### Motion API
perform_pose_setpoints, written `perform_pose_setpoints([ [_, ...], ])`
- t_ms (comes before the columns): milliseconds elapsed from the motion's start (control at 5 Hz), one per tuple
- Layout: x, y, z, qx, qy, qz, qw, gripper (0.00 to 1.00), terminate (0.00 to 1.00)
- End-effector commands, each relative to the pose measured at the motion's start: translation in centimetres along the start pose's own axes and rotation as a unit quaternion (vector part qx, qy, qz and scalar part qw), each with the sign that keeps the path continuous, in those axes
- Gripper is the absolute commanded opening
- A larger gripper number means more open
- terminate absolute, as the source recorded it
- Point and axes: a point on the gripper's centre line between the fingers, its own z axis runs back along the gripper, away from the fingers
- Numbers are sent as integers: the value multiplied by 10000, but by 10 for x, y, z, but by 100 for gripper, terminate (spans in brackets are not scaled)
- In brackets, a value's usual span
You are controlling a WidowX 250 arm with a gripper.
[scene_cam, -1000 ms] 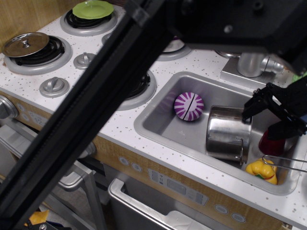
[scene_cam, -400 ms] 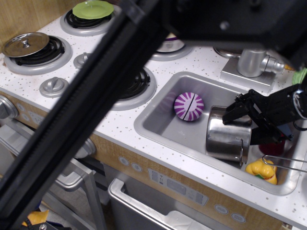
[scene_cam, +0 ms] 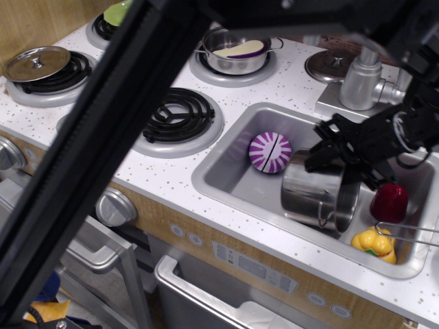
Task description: Flip pot upright in sink
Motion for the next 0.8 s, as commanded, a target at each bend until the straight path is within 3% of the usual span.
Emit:
perform_pose_setpoints([
  [0, 11, 26, 22, -467, -256, 197, 9984, 0, 0],
  [400, 11, 36, 17, -1129, -147, 204, 9933, 0, 0],
  [600, 7, 39, 6, -1521, -191, 170, 9880, 100, 0],
])
